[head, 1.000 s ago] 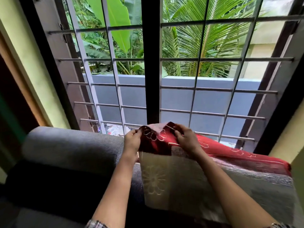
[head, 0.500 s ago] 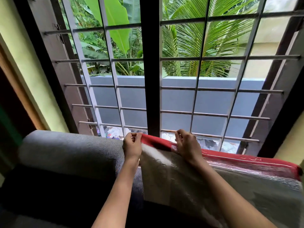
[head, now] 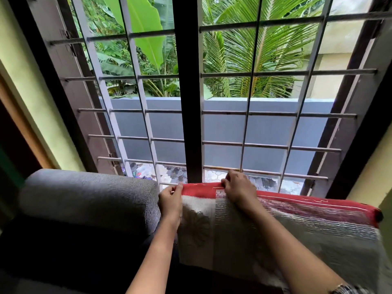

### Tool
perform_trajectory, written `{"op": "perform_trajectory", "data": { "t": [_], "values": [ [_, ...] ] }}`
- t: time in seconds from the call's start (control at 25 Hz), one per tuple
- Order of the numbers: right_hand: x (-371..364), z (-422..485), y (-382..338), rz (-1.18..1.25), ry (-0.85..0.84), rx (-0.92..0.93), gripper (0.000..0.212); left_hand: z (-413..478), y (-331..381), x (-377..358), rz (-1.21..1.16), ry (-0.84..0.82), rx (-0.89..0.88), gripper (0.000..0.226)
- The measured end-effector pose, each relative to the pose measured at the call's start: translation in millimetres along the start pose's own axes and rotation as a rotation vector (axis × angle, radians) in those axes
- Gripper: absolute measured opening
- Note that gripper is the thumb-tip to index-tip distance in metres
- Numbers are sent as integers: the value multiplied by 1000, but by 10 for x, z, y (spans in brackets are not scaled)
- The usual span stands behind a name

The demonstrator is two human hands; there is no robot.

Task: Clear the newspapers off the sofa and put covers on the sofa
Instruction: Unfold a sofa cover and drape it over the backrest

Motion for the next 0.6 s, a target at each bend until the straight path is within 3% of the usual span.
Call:
{"op": "perform_trajectory", "data": {
  "t": [0.16, 0.36, 0.44, 0.6],
  "values": [
    [-33, -180, -55, 1, 61, 129, 27, -152, -55, 81, 89, 17, 35, 49],
    [-190, -729, -296, -40, 134, 512, 12, -388, -491, 213, -223, -142, 191, 36],
    [-392, -1027, -378, -144, 94, 658, 15, -541, -644, 277, -205, -297, 204, 36],
    [-861, -1545, -654, -298, -187, 884, 24, -672, -584, 444, 93, -443, -46, 45]
  ]
}}
Point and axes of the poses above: each hand's wrist, its own z-axis towards the middle knuckle, its own x-axis out of the back of the hand, y = z × x, the point moved 5 cm from there along z, towards the middle knuckle, and after that the axes turned 14 degrees about z, right-handed, at the moved point
